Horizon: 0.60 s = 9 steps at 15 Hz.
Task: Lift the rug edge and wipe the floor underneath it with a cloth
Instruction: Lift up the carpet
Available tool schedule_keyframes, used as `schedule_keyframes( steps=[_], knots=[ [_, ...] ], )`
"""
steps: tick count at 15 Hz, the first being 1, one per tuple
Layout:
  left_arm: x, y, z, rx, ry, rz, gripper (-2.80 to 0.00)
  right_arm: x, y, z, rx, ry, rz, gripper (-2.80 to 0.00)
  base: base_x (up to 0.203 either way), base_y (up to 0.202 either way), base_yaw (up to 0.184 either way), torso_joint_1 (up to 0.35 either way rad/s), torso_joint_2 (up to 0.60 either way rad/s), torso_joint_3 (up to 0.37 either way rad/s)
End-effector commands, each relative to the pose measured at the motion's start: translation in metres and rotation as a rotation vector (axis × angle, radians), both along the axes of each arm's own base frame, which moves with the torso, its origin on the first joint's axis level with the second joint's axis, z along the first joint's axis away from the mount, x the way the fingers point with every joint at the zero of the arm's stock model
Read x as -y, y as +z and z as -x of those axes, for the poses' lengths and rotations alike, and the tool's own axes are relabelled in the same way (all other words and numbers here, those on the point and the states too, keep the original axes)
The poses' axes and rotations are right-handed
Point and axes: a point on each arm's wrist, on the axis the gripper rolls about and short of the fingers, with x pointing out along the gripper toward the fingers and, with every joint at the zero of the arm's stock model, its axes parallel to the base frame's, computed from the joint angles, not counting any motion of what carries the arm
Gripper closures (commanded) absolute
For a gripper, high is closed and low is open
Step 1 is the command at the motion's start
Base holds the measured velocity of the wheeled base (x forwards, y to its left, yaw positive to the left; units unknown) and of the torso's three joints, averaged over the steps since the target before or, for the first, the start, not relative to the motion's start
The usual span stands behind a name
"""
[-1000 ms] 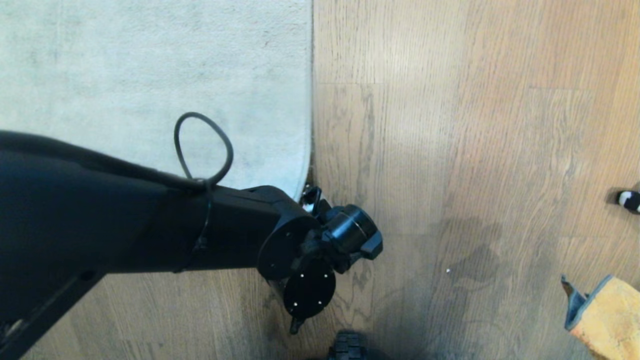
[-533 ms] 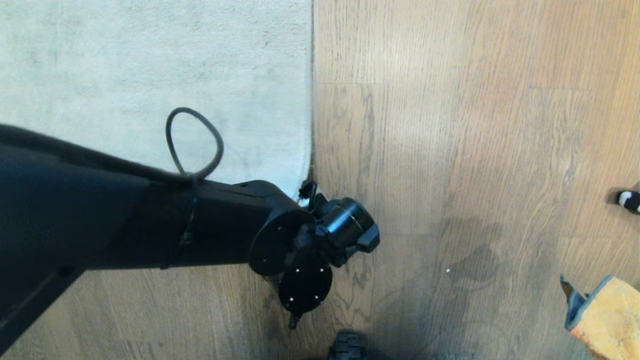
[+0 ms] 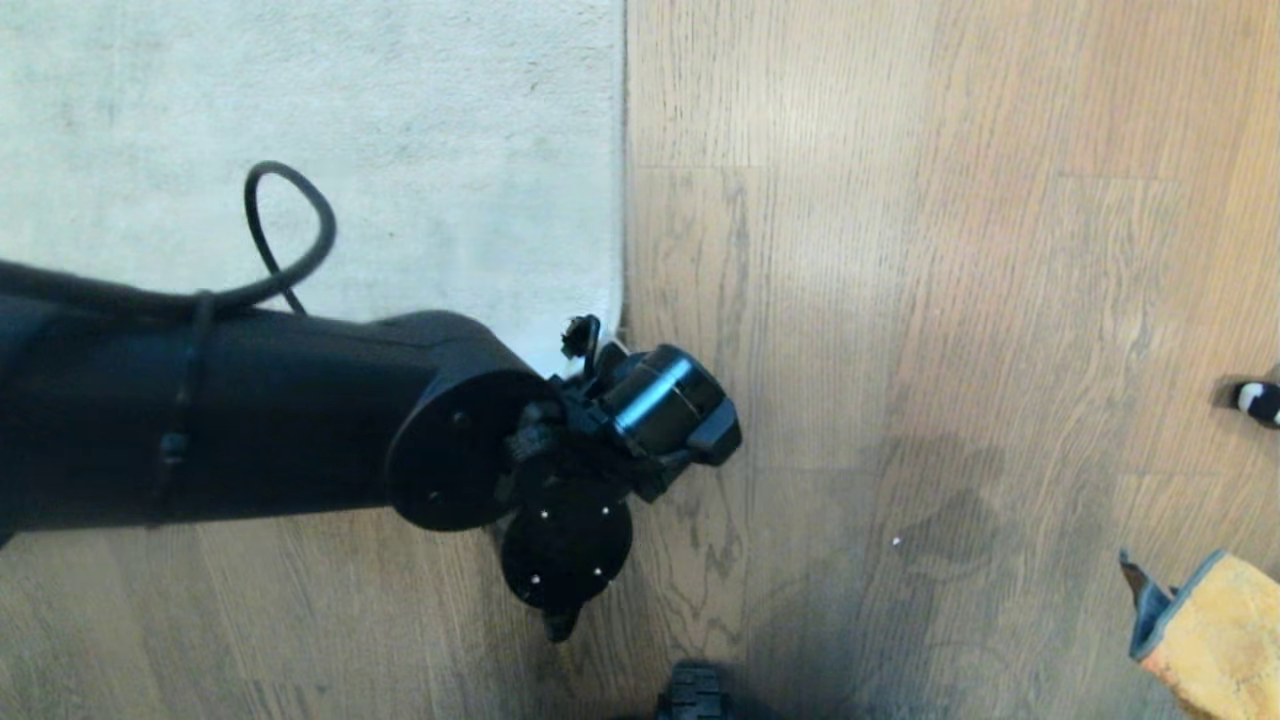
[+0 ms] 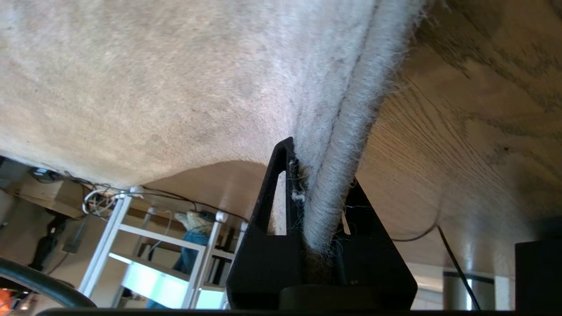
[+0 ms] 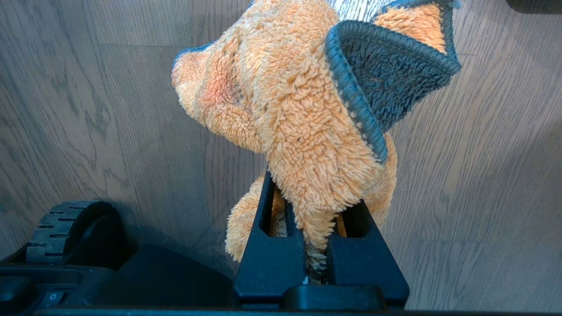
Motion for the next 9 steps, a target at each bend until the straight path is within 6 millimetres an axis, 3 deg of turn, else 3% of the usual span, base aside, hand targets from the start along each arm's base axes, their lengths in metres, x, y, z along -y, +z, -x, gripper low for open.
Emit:
schedule_keyframes(
  steps=[1,9],
  knots=[
    [-0.015,0.024,0.011,0.049,0.004,0.051,0.00,0.000,0.000,0.000,-0.001,0.000,0.000,0.00,0.000,0.000,0.000,0.000,0.00,0.000],
    [-0.078,0.070,0.055,0.148,0.026,0.147,0.00,0.000,0.000,0.000,-0.001,0.000,0.000,0.00,0.000,0.000,0.000,0.000,0.00,0.000]
  ],
)
